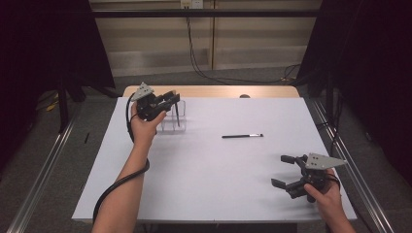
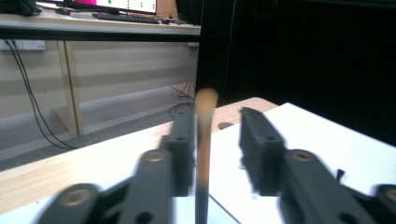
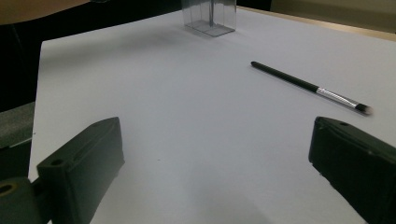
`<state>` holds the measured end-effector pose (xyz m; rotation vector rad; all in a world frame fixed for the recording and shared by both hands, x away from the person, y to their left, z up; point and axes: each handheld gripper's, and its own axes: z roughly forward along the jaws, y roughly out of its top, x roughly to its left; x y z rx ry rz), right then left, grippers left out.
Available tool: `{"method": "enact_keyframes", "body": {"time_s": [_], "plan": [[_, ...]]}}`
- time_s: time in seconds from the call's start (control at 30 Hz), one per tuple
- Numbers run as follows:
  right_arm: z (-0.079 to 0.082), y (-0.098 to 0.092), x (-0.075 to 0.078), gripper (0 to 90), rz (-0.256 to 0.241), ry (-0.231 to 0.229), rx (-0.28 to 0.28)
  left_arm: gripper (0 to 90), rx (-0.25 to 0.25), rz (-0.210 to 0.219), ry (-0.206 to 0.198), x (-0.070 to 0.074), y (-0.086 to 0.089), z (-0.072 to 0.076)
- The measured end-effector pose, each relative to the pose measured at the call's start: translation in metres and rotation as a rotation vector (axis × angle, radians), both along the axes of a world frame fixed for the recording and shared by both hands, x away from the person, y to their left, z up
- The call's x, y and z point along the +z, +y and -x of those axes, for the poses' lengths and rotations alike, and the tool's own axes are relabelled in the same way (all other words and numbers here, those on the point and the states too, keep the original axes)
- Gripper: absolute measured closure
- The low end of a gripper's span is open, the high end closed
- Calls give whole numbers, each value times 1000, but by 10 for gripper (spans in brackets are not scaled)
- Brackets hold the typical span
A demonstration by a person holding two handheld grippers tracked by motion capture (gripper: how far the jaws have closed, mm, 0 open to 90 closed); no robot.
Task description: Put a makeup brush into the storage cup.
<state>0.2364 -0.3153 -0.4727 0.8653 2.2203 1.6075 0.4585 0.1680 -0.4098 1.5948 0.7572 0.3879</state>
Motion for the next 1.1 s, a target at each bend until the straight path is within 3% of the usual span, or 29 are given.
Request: {"method": "enact_keyframes", "body": {"time_s": [0.07,0.37,0.57,1.1], "plan": [[0,0,0,26,0,1,0,538,1,-16,1,0,3,3],[0,2,0,26,4,2,3,308,-24,-5,3,-7,13,17],[0,2,0,26,4,2,1,226,-47,27,-4,-9,16,26],[0,3,-1,27,12,1,4,47,-111,22,-17,-13,17,45]]}}
